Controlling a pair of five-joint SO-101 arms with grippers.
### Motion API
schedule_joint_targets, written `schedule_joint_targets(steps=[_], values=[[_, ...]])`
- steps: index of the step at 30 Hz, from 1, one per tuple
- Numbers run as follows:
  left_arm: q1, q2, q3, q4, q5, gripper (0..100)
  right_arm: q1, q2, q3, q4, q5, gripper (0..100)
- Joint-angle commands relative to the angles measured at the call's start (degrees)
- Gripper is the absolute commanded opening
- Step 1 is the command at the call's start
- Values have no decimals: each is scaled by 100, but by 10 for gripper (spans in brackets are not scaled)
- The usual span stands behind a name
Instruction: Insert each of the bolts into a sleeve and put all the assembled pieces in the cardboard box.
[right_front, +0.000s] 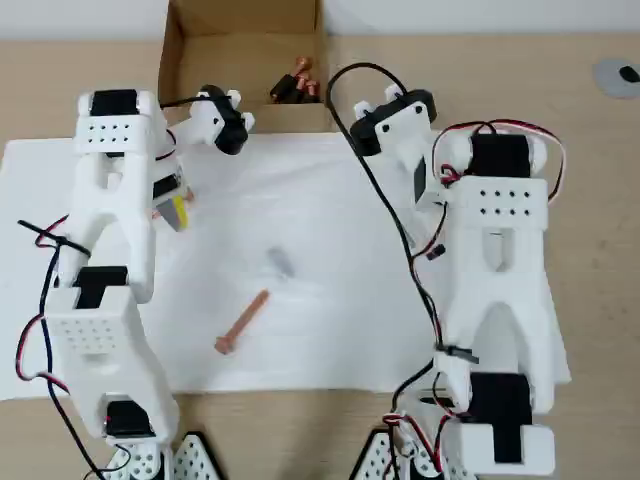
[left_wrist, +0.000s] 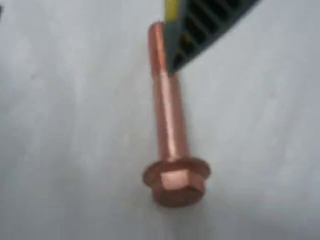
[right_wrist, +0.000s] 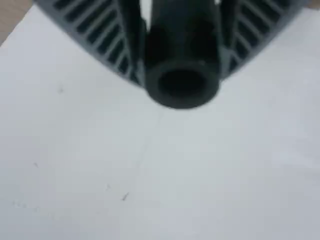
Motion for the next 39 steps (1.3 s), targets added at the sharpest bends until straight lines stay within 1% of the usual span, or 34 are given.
schedule_joint_targets(steps=[1,5,8,12,17,19,21,24,26,28,34,39], values=[[-26,40,9,-299,-132,253,-92,-321,40,44,0,11],[0,224,0,-334,-457,253,-92,-330,22,44,-35,11],[-26,453,-264,-369,-633,253,-92,-330,31,44,-35,11],[-176,1042,-703,-712,-659,253,-92,-330,31,44,-44,11],[-193,1903,-1442,-738,-659,253,-92,-330,31,44,-132,11],[-193,2211,-1758,-738,-651,233,-92,-330,31,44,-193,11],[-202,2448,-2031,-721,-633,193,-92,-303,31,44,-211,11],[-211,2642,-2444,-440,-624,124,-92,-295,40,-26,-290,11],[-202,2686,-2743,-97,-624,75,-101,-286,31,-44,-290,11],[-185,2677,-3042,273,-624,48,-101,-286,31,-123,-387,11],[-185,2668,-3965,1073,-624,43,-101,-295,22,-97,-440,11],[-211,2659,-4273,1108,-536,43,-101,-330,-4,-79,-440,11]])
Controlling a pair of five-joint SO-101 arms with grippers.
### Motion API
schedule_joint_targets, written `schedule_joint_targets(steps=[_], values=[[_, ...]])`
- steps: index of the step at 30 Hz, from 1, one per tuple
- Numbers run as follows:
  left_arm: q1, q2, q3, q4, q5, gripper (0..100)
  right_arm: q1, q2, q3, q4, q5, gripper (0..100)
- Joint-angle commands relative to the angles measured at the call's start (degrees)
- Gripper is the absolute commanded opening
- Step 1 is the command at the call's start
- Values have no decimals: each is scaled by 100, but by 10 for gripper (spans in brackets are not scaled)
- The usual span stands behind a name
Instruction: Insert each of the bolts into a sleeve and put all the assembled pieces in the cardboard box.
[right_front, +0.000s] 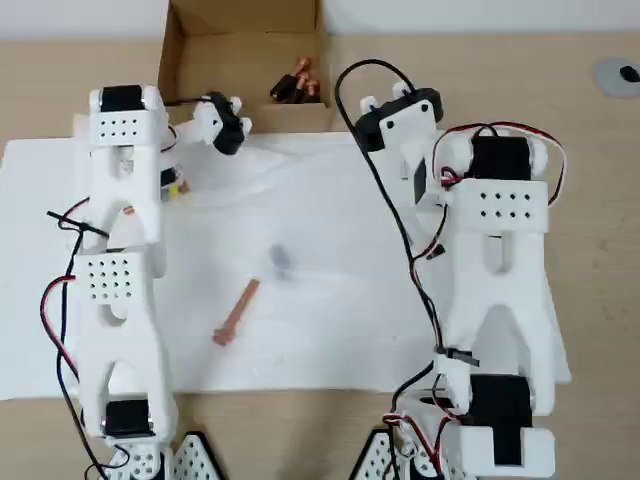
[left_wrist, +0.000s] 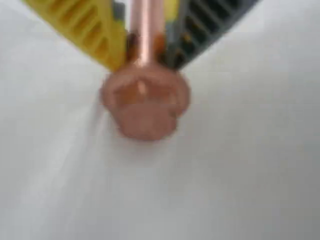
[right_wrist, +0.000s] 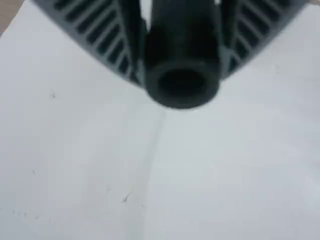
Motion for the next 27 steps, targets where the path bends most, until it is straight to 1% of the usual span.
schedule_joint_targets(steps=[1,10,13,21,24,27], values=[[-53,-180,-545,26,70,43,-101,-295,-40,-18,-44,11],[-35,-514,-484,26,246,50,-101,-303,-40,-18,-26,11],[-53,-558,-281,26,281,71,-101,-303,-40,-9,-9,11],[-26,-505,229,18,246,77,-101,-303,-40,-9,0,11],[-53,-505,378,-18,246,116,-101,-303,-40,-9,0,11],[-62,-418,510,-229,255,147,-101,-303,-40,-9,0,11]])
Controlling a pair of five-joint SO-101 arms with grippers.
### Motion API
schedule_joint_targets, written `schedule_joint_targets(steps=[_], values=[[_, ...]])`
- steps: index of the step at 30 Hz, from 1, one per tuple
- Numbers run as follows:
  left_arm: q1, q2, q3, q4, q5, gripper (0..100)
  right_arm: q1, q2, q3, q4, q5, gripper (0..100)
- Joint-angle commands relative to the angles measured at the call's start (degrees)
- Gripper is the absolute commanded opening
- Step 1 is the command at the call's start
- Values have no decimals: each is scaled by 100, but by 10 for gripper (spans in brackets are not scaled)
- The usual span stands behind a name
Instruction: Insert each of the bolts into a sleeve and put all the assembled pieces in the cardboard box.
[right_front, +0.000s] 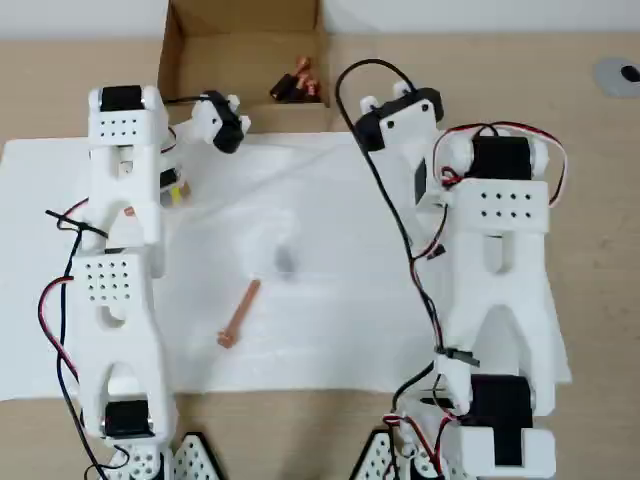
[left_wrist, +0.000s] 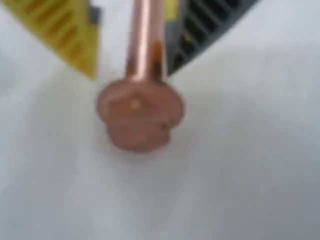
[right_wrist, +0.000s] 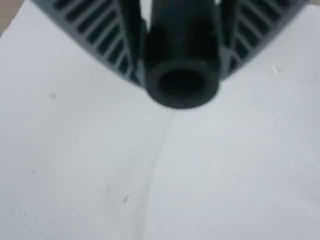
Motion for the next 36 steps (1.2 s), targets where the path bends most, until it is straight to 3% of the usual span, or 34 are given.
schedule_joint_targets(steps=[1,9,17,24,30,36], values=[[-70,-251,35,-202,18,151,-101,-303,-40,-9,0,11],[-79,426,18,-624,176,148,-101,-303,-13,-9,-9,11],[-123,462,-9,-695,273,21,-101,-303,-31,-9,-44,11],[-167,462,-1046,53,343,9,-101,-303,-40,62,-53,11],[0,347,-2708,105,2066,9,-84,-303,-40,70,-53,11],[44,-57,-3349,105,3130,6,-66,-303,-13,79,-53,11]])
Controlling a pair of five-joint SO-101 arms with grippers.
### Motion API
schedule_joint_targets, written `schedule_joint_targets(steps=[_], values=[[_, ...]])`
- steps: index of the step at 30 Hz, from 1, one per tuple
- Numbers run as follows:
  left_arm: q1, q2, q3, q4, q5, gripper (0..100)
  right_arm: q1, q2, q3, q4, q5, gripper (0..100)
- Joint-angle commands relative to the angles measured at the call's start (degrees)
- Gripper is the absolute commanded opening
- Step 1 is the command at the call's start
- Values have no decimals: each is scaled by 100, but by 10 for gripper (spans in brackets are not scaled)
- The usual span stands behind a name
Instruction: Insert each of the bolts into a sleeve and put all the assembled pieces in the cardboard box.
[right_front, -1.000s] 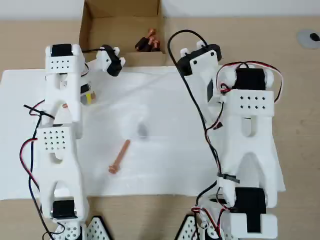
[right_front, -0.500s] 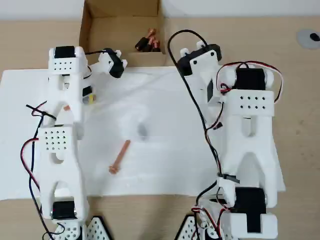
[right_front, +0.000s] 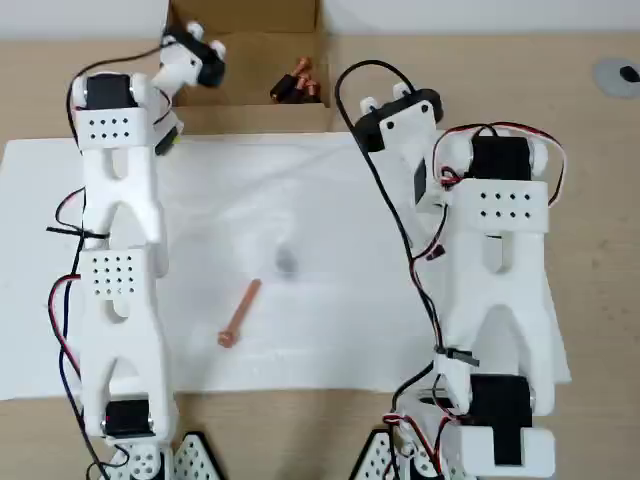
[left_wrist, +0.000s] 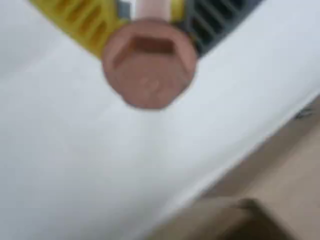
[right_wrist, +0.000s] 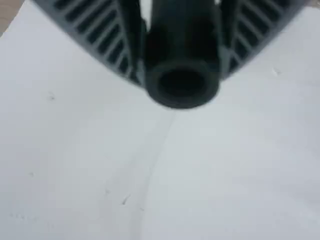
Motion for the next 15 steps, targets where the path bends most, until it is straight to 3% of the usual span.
schedule_joint_targets(steps=[1,4,7,9,11,15], values=[[44,-725,-475,35,712,6,-66,-303,-4,53,-62,11],[44,-1226,-440,44,1952,6,-110,-303,-4,44,-237,11],[-114,-1789,-448,44,4554,6,-295,-303,-22,-62,-255,11],[-264,-2220,-440,44,5908,5,-532,-312,-57,-193,-352,11],[-299,-2633,-440,44,6418,5,-813,-418,-127,-352,-484,11],[-114,-3547,-440,53,6453,3,-1534,-919,-321,-598,-448,10]])
